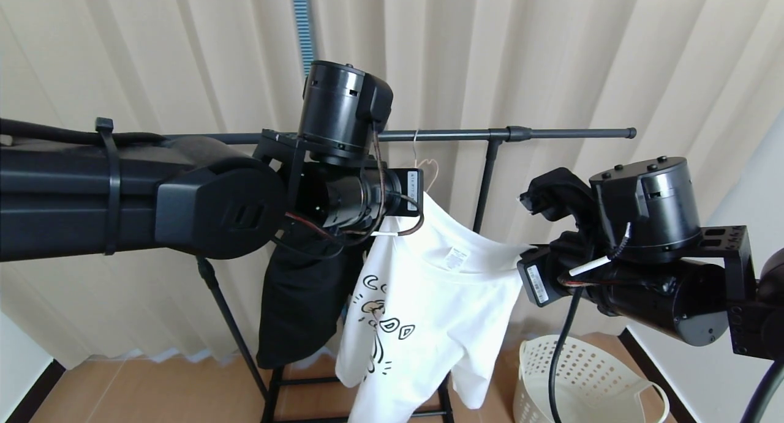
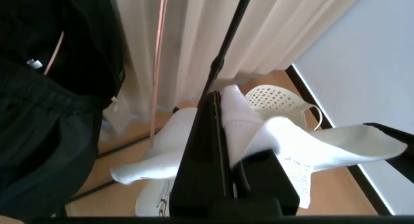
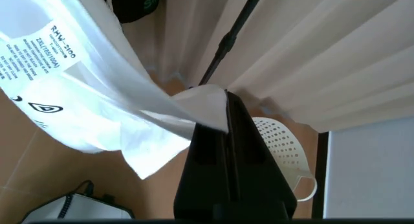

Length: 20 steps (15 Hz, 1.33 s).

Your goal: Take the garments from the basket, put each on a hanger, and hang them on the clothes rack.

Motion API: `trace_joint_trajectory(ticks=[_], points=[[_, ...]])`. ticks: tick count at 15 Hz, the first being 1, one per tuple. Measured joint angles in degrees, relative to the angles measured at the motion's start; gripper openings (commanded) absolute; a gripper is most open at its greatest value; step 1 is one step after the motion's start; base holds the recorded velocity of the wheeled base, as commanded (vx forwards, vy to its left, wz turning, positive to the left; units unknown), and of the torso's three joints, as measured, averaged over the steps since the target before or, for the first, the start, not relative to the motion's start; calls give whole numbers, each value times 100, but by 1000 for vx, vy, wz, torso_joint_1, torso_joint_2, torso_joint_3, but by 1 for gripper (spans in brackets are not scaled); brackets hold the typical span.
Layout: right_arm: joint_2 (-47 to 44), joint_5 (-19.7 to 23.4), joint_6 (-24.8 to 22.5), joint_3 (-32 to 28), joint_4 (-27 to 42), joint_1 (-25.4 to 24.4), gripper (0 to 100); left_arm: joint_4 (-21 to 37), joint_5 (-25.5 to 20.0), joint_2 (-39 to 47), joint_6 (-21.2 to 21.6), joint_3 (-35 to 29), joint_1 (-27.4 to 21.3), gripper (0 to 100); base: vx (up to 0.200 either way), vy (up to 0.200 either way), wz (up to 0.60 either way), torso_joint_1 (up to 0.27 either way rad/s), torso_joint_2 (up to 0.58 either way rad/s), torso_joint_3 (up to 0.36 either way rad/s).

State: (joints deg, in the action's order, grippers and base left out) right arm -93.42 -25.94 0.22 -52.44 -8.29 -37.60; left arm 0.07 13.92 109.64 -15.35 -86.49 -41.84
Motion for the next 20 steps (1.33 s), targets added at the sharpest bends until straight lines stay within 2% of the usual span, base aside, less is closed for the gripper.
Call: trace_joint_trajectory(ticks=[7,8,11,15,18,20], points=[[-5,27,-1,11,4,78,0,15,4,-22,134,-79,-41,0,0,0,0,0,0,0],[-41,29,7,33,2,78,100,20,4,-20,180,-182,-55,0,0,0,0,0,0,0],[-145,123,-60,179,-5,66,100,28,9,-20,266,-372,-155,0,0,0,0,0,0,0],[-140,991,-475,575,-79,-24,100,26,13,-22,315,-477,-243,0,0,0,0,0,0,0],[-178,1604,-523,992,-1207,-165,100,26,127,-24,325,-455,-251,0,0,0,0,0,0,0],[-283,1836,-528,1242,-1946,-212,100,30,129,-35,325,-428,-256,0,0,0,0,0,0,0]])
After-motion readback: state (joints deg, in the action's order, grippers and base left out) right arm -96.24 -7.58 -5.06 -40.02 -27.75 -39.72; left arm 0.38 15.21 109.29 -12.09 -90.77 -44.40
